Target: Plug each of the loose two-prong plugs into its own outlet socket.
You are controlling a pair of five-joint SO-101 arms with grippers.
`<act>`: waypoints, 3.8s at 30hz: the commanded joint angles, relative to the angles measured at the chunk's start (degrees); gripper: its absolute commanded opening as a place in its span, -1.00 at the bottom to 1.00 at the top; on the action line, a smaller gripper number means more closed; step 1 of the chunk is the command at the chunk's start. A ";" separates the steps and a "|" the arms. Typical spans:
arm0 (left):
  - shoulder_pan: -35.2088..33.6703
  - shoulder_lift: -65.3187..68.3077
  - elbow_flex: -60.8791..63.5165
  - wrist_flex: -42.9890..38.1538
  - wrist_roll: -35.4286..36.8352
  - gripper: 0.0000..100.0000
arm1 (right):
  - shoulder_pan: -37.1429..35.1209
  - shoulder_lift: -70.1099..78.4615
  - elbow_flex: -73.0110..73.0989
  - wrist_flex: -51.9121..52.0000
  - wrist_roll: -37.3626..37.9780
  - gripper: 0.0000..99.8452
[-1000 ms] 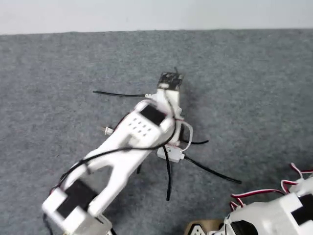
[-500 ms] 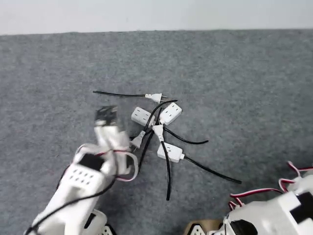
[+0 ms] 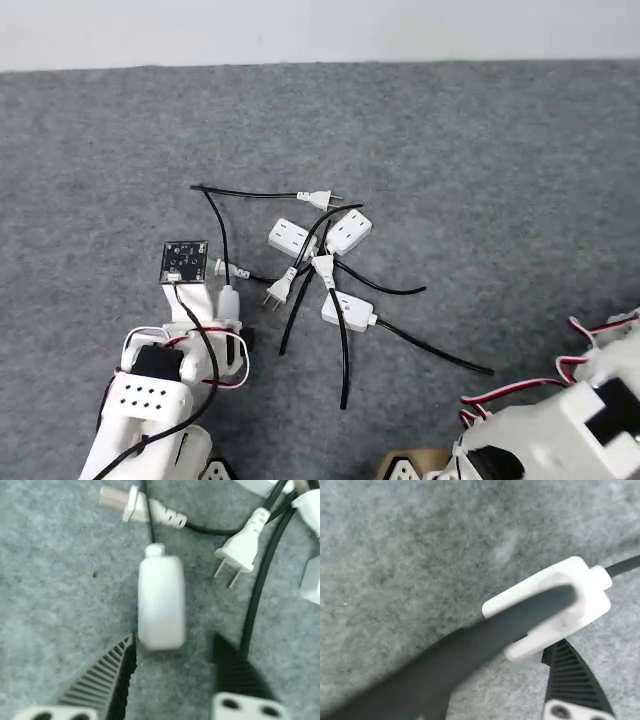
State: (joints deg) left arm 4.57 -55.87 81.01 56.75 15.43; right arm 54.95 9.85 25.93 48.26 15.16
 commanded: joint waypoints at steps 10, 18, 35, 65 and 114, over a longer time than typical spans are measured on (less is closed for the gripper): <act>-15.03 -0.88 -13.41 2.37 -5.01 -0.18 | -1.36 -0.92 -5.54 3.82 -0.26 -0.53; 0.09 -0.35 -17.27 3.52 -2.46 -0.67 | -1.27 -0.92 -5.36 3.82 -0.44 -0.53; 10.37 -0.35 -2.15 -8.53 -2.37 -0.97 | -1.27 -0.92 -5.27 3.91 -0.62 -0.53; 14.86 15.74 -15.43 0.53 -2.99 -0.98 | -0.66 -0.92 -4.31 4.00 -0.62 -0.53; -4.04 13.71 -22.55 6.77 -12.22 -0.39 | 0.48 -1.01 -4.66 5.67 -0.09 -0.53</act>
State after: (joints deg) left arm 0.79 -40.57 58.15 61.85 4.35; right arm 54.95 9.85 23.56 53.36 15.16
